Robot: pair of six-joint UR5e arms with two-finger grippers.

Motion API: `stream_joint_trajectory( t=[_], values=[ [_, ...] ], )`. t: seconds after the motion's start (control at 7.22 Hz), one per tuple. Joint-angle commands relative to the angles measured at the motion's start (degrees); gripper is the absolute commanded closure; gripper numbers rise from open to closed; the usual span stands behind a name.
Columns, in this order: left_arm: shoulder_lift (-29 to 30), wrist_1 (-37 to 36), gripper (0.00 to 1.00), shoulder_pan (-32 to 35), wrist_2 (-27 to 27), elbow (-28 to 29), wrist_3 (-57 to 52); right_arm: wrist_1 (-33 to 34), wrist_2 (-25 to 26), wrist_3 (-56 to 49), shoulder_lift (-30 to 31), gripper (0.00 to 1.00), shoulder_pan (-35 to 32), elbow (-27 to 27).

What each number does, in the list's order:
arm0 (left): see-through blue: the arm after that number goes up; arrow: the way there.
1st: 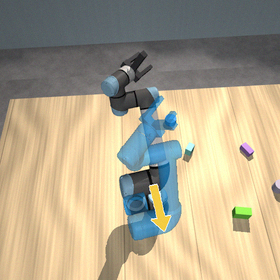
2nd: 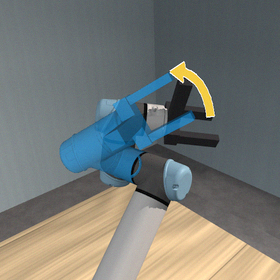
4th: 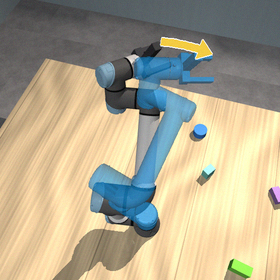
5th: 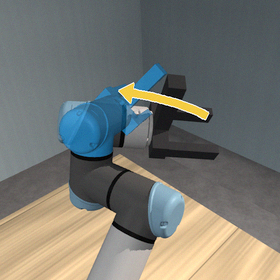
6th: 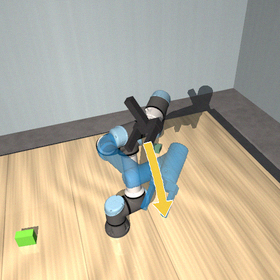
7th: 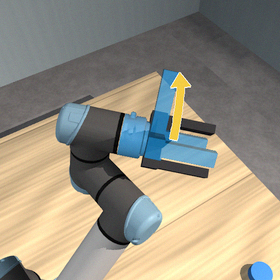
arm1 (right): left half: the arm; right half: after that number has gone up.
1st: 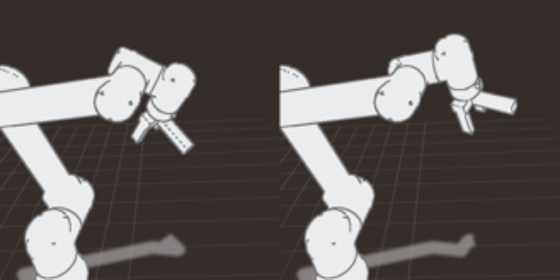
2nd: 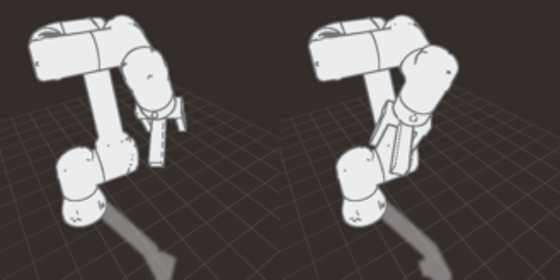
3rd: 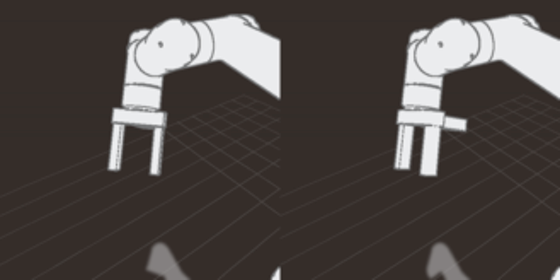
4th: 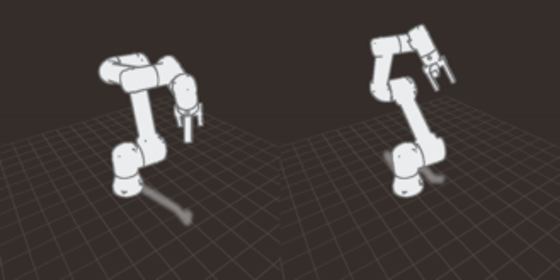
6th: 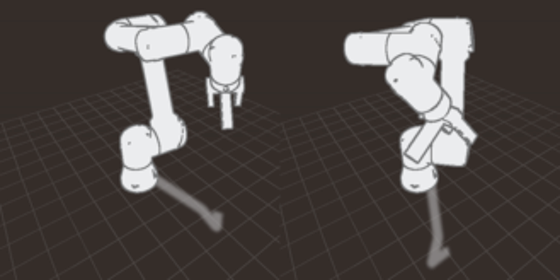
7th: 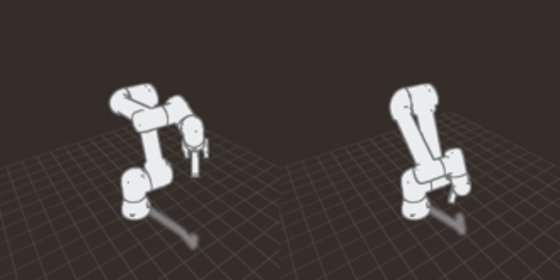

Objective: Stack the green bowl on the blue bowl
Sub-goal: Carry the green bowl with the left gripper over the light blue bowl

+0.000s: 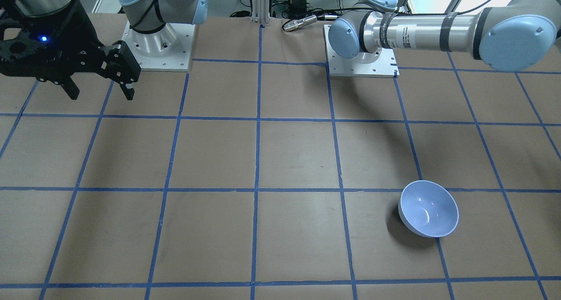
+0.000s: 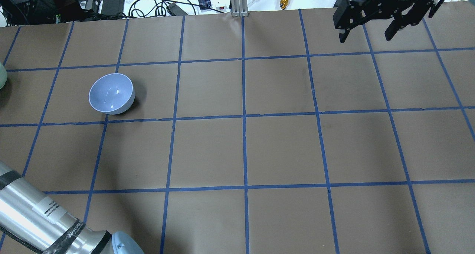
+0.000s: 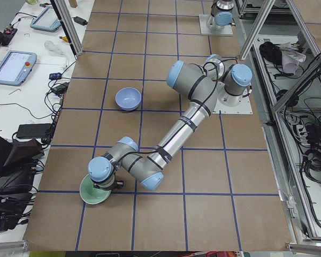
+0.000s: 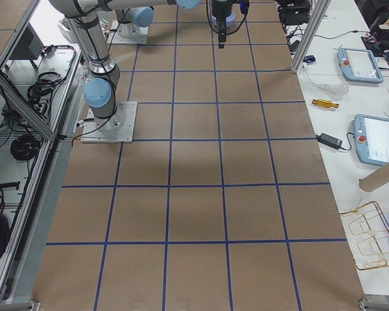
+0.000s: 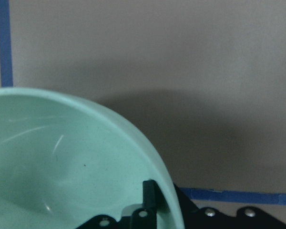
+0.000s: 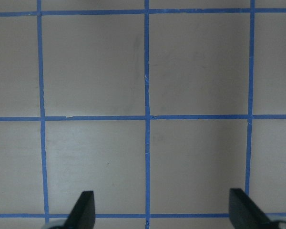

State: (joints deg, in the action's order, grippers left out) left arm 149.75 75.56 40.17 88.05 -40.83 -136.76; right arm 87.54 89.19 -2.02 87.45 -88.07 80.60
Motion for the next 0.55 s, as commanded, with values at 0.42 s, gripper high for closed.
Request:
stream_joint_trajectory(
  t=[0.42],
  values=[
    [-12.9,1.1,1.00,1.3,-3.3,-10.4,5.0,0.0,-0.1,0.0,-0.1,0.00,0.0,0.0]
  ],
)
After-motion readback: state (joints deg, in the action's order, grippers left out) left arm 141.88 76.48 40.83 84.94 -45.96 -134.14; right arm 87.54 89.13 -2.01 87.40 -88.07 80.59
